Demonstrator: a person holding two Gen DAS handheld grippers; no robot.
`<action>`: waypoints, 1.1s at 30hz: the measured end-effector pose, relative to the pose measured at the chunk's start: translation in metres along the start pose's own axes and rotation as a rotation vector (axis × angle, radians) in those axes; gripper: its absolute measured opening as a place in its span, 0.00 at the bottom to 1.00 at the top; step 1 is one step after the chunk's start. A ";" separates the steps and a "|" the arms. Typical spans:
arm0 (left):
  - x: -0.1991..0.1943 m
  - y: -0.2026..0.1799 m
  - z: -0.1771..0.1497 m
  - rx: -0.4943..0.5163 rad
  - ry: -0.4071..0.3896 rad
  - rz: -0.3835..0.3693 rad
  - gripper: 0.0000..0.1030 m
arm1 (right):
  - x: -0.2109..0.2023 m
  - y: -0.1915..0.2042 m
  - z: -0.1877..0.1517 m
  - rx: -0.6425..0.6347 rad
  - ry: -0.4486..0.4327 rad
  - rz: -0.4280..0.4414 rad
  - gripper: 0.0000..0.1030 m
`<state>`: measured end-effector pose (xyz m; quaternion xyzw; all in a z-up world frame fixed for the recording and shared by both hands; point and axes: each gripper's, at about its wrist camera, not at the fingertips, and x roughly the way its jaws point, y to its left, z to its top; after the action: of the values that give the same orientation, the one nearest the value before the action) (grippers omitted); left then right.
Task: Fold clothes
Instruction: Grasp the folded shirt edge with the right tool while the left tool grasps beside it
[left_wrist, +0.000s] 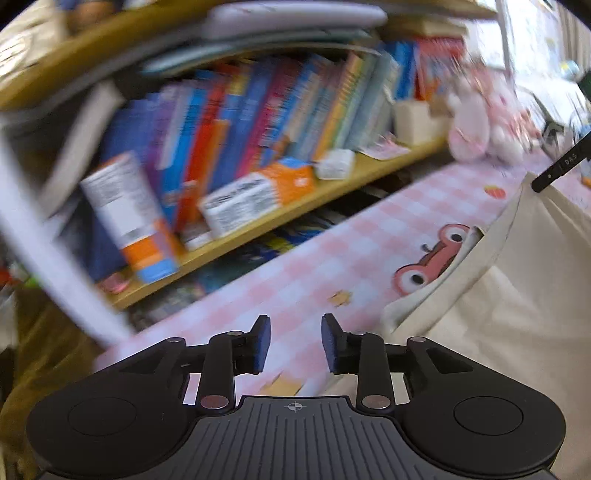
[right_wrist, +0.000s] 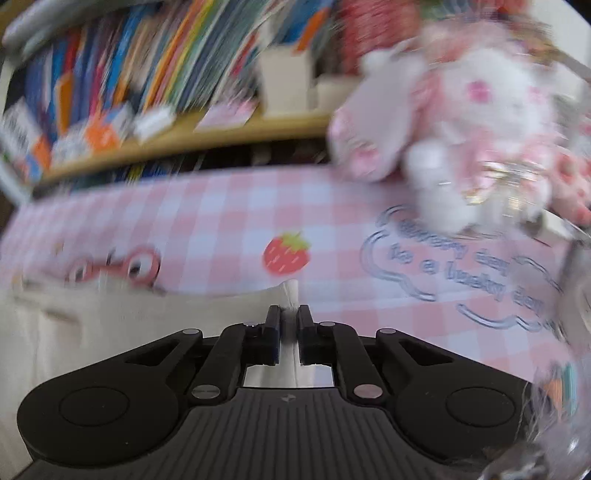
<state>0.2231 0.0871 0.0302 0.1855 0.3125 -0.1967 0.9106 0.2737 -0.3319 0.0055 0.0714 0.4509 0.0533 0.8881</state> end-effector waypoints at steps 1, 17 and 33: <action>-0.009 0.011 -0.008 -0.027 0.007 0.015 0.42 | 0.001 -0.002 -0.002 0.017 -0.007 -0.011 0.08; 0.001 0.056 -0.070 -0.440 0.100 -0.066 0.56 | 0.025 0.007 -0.006 -0.014 0.038 -0.108 0.09; -0.003 0.071 -0.073 -0.365 0.167 -0.190 0.55 | 0.024 0.008 -0.006 -0.018 0.032 -0.117 0.10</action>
<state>0.2179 0.1823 -0.0062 0.0029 0.4331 -0.2056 0.8776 0.2821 -0.3197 -0.0155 0.0358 0.4681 0.0064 0.8829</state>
